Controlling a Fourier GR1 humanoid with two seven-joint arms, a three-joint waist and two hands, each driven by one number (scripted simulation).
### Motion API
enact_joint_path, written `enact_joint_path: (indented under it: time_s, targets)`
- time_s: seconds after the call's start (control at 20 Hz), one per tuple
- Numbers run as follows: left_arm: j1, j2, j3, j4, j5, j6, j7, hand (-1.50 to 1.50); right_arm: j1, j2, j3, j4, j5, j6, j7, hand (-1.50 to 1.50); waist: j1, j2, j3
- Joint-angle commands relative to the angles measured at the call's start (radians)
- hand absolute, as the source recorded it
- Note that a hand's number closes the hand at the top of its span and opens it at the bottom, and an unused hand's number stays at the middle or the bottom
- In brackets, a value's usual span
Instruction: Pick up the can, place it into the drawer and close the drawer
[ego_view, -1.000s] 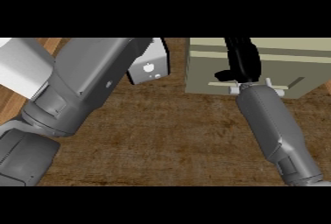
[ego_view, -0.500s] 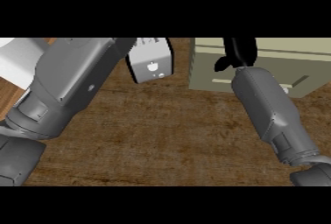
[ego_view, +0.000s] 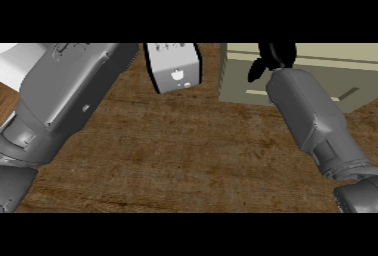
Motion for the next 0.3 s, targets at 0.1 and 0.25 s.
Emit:
enact_joint_path:
  time_s: [0.1, 0.25]
  targets:
    - [0.070, 0.027, -0.002, -0.094, 0.007, -0.007, 0.022, -1.50, -0.090, 0.011, -0.103, -0.027, -0.115, -0.015, -0.087, -1.50, 0.023, -0.007, -0.004]
    - [0.106, 0.063, -0.005, -0.135, -0.001, -0.013, 0.030, -1.50, -0.104, 0.001, -0.124, -0.015, -0.134, 0.013, -0.127, -1.50, 0.014, -0.010, -0.005]
